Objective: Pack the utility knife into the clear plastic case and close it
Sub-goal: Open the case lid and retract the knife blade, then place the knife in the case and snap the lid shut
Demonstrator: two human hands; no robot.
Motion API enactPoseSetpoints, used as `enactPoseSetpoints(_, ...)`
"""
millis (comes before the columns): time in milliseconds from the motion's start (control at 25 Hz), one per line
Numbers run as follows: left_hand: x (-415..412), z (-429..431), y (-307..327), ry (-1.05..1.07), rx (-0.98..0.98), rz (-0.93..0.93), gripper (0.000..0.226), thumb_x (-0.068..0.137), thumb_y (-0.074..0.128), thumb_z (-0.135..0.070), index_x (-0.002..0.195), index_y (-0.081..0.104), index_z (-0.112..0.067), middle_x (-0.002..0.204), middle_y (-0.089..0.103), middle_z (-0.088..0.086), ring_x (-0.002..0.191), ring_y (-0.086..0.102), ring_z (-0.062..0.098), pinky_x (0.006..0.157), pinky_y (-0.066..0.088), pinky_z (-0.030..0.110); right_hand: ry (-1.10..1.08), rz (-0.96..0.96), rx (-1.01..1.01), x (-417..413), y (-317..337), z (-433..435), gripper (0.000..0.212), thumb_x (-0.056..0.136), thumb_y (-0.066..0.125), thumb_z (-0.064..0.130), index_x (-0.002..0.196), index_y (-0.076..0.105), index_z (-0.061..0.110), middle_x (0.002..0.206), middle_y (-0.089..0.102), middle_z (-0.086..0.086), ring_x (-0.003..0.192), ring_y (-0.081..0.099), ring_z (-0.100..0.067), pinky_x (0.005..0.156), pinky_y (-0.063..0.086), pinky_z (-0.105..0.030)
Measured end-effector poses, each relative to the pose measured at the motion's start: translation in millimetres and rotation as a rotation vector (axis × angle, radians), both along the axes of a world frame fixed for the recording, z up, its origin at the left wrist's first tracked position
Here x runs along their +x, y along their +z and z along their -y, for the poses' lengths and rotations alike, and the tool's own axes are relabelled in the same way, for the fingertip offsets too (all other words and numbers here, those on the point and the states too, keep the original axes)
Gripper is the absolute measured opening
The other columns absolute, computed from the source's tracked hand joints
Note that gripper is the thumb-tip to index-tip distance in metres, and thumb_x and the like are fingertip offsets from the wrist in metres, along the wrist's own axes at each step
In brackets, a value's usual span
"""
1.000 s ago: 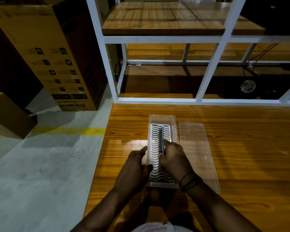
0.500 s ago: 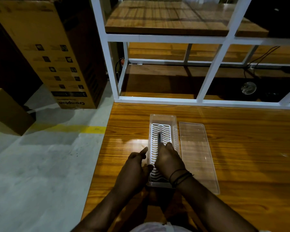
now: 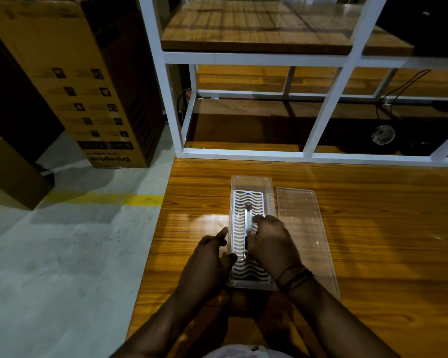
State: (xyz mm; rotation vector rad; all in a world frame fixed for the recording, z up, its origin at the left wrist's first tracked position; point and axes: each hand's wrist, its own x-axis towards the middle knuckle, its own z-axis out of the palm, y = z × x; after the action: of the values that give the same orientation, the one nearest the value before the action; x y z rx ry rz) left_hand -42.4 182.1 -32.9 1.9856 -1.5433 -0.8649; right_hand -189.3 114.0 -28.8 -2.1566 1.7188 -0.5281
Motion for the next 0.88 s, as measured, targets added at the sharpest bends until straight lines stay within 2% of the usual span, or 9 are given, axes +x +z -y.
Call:
enactPoseSetpoints(80,0,0,0,0.000,-0.001,0.000,0.069,0.098,0.067,-0.033,0.159,0.034,-0.031,0.145,0.056,-0.002,0.112,0.067,0.017,0.089,0.052,0.027,-0.102,0.087,0.038,-18,7,7,0.041,0.086,0.059,0.031,0.123,0.064,0.017,0.112,0.068,-0.012,0.104,0.065,-0.034,0.087,0.054,-0.040)
enactPoseSetpoints(200,0,1,0,-0.009,-0.003,-0.015,0.071,0.099,0.066,-0.032,0.160,0.030,-0.030,0.145,0.057,-0.002,0.115,0.066,0.018,0.092,0.052,0.029,-0.262,-0.047,0.089,-50,5,14,0.064,0.089,0.055,0.050,0.144,0.043,0.018,0.135,0.054,-0.017,0.124,0.051,-0.039,0.098,0.046,-0.045)
enactPoseSetpoints(320,0,0,-1,-0.017,0.001,-0.026,0.069,0.099,0.066,-0.032,0.159,0.032,-0.030,0.145,0.059,-0.002,0.114,0.067,0.019,0.096,0.054,0.033,-0.425,-0.112,0.245,-71,1,14,0.088,0.080,0.051,0.076,0.146,0.036,0.020,0.142,0.041,-0.020,0.129,0.043,-0.044,0.102,0.043,-0.053)
enactPoseSetpoints(400,0,1,-1,-0.019,0.000,-0.026,0.069,0.099,0.065,-0.033,0.159,0.031,-0.031,0.143,0.060,-0.003,0.107,0.069,0.017,0.092,0.056,0.033,-0.494,-0.119,0.299,-83,-3,15,0.090,0.075,0.051,0.081,0.140,0.041,0.020,0.138,0.040,-0.019,0.126,0.042,-0.045,0.101,0.044,-0.056)
enactPoseSetpoints(560,1,1,-1,-0.022,-0.002,-0.027,0.069,0.099,0.065,-0.033,0.159,0.032,-0.031,0.141,0.061,-0.003,0.105,0.070,0.018,0.089,0.057,0.033,-0.521,-0.295,0.456,-95,-7,13,0.091,0.066,0.069,0.074,0.132,0.039,0.019,0.135,0.039,-0.018,0.125,0.041,-0.042,0.097,0.044,-0.054)
enactPoseSetpoints(640,1,0,-1,-0.027,-0.003,-0.023,0.069,0.099,0.066,-0.032,0.159,0.032,-0.031,0.141,0.062,-0.003,0.105,0.070,0.018,0.087,0.056,0.032,-0.514,-0.325,0.455,-94,-7,12,0.095,0.063,0.076,0.069,0.134,0.037,0.018,0.134,0.041,-0.020,0.124,0.044,-0.041,0.094,0.048,-0.050)
enactPoseSetpoints(800,0,2,-1,-0.030,-0.005,-0.012,0.069,0.098,0.066,-0.032,0.159,0.033,-0.030,0.140,0.062,-0.004,0.109,0.069,0.020,0.091,0.057,0.036,-0.548,-0.186,0.477,-96,-4,23,0.106,0.058,0.089,0.051,0.140,0.034,0.012,0.137,0.046,-0.023,0.123,0.050,-0.043,0.094,0.051,-0.049)
enactPoseSetpoints(880,-1,2,0,-0.033,-0.007,-0.010,0.069,0.098,0.066,-0.032,0.159,0.033,-0.029,0.140,0.062,-0.003,0.112,0.068,0.020,0.093,0.057,0.036,-0.523,-0.009,0.456,-98,2,28,0.086,0.065,0.089,0.035,0.134,0.044,0.009,0.132,0.055,-0.021,0.117,0.057,-0.040,0.088,0.053,-0.043)
